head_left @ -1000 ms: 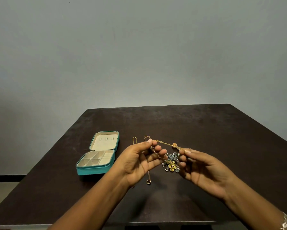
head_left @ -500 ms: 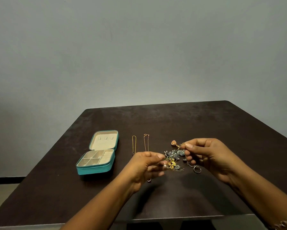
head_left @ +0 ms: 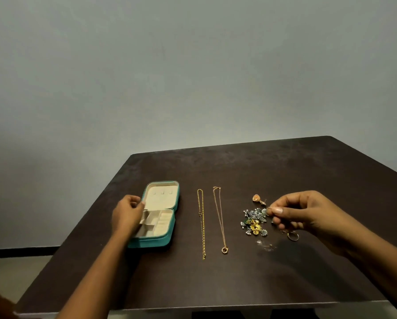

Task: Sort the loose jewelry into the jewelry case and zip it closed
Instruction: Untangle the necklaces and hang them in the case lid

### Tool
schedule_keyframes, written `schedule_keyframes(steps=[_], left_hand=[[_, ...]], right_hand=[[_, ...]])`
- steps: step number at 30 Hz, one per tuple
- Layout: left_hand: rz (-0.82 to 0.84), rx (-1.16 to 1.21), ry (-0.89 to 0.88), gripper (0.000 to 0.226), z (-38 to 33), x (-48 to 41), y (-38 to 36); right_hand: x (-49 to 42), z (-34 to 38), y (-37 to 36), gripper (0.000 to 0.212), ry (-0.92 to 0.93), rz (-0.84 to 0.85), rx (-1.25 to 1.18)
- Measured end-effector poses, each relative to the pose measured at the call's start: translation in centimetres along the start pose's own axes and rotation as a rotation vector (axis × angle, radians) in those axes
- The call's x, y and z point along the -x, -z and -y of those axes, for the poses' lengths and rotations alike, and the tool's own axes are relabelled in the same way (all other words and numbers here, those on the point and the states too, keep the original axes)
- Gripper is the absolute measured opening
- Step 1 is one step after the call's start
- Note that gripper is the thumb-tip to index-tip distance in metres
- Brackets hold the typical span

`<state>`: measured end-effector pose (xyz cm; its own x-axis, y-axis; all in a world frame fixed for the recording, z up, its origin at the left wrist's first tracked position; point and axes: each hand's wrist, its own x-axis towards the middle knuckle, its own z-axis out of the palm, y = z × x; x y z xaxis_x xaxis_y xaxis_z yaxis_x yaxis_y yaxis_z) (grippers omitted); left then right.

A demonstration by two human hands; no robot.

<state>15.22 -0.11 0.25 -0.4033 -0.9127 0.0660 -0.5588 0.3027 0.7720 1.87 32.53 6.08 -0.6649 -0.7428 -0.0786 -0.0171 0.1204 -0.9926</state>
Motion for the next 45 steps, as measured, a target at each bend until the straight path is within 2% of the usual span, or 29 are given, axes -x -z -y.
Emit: schedule_keyframes(steps=[3,5,9,11,13,16,20,26,35,38,45], left_hand=[[0.154,-0.005,0.041,0.046,0.8,-0.2,-0.4],[0.173,-0.039,0.016,0.048,0.9,0.0,-0.5],[0.146,-0.004,0.022,0.049,1.0,-0.1,-0.6],[0.156,0.071,0.080,0.054,1.0,-0.3,-0.4],[0.190,0.170,0.129,0.056,1.0,-0.3,-0.4],[0.218,0.320,0.156,0.058,0.8,0.5,-0.4],[0.258,0.462,0.182,0.064,0.5,1.2,-0.3],[0.323,0.598,0.283,0.069,1.9,0.3,-0.4],[0.275,0.520,0.105,0.067,3.3,0.4,-2.1],[0.251,0.462,0.097,0.074,5.1,-0.9,-3.4],[0.241,0.493,0.081,0.062,5.5,-0.9,-4.1]], right_hand=[[0.1,-0.3,-0.3,0.012,0.029,0.036,0.029],[0.1,-0.4,-0.4,0.017,0.036,0.059,0.037],[0.1,-0.6,-0.8,0.074,0.055,0.097,0.095],[0.1,-0.7,-1.0,0.080,0.062,0.110,0.100],[0.1,-0.4,-1.5,0.068,0.076,0.117,0.099],[-0.3,0.6,-2.5,0.025,0.096,0.128,0.117],[-1.7,2.3,-4.3,0.011,0.151,0.171,0.212],[-6.1,5.6,-7.6,0.008,0.199,0.267,0.299],[-13.1,8.1,-13.5,0.012,0.241,0.314,0.443],[-14.9,7.8,-15.0,0.011,0.238,0.309,0.478],[-17.8,5.4,-17.9,0.012,0.242,0.346,0.553]])
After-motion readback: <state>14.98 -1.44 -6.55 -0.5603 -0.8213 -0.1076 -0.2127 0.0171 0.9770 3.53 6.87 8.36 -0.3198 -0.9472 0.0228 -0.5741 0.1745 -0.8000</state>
